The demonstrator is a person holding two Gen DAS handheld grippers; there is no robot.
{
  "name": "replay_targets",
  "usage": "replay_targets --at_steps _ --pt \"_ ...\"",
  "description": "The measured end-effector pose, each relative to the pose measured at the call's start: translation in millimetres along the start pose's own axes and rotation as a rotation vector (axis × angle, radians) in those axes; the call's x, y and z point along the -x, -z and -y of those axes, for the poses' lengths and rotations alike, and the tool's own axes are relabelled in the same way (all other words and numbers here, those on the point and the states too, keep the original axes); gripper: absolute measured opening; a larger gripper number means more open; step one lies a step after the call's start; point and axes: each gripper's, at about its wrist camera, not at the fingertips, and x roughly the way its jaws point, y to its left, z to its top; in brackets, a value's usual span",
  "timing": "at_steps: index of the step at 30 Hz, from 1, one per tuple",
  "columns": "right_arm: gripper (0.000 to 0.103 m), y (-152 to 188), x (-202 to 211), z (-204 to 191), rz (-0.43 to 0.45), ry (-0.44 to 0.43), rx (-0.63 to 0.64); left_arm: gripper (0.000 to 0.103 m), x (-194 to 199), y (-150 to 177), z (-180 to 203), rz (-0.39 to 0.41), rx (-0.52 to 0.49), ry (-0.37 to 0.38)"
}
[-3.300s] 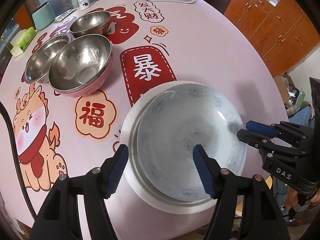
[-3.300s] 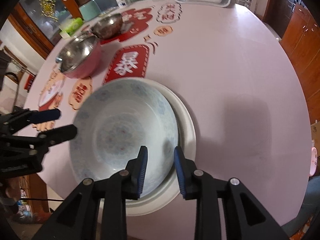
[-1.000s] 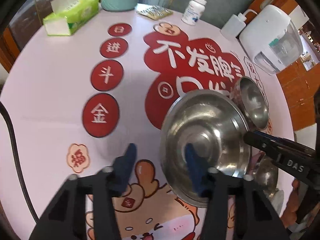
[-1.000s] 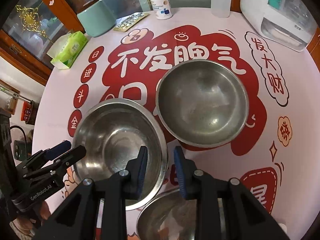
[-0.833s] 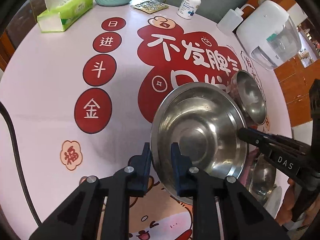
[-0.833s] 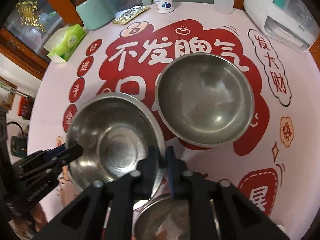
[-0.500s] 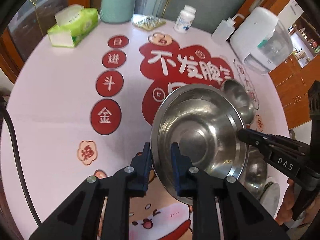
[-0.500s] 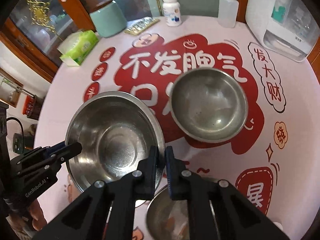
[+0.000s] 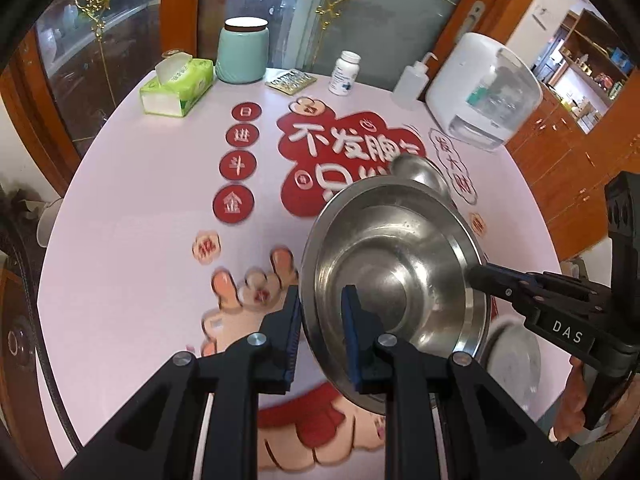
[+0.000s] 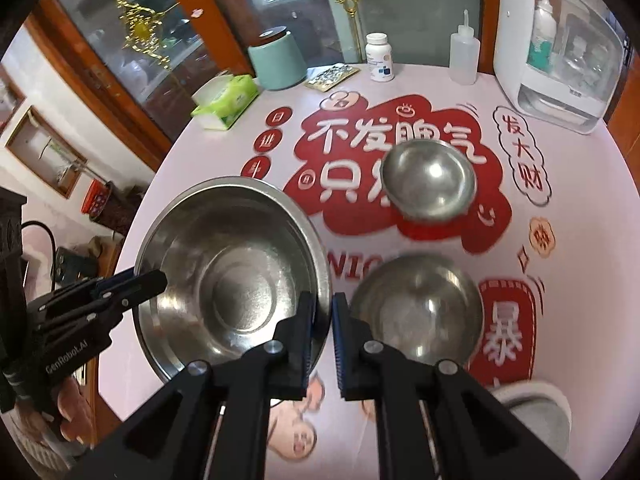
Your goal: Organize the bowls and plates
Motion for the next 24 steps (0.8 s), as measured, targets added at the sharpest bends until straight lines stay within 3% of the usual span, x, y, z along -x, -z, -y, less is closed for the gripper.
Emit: replay_targets --at_steps 7,14,24 --pt "0.009 71.6 9.9 10.0 -0.059 0.009 -0.001 0.017 11.9 71.9 26.3 -0.071 -0.048 0.01" --pt "0.01 139.9 -1.3 19.2 -0.15 0.004 -0.035 0.017 -6.3 132.9 34.0 -0.174 -0.03 0.007" --pt "0.01 172.5 -10.0 18.8 -0.179 0.011 -0.053 0.017 -25.1 175.2 32.0 -0.219 -0.013 -0.018"
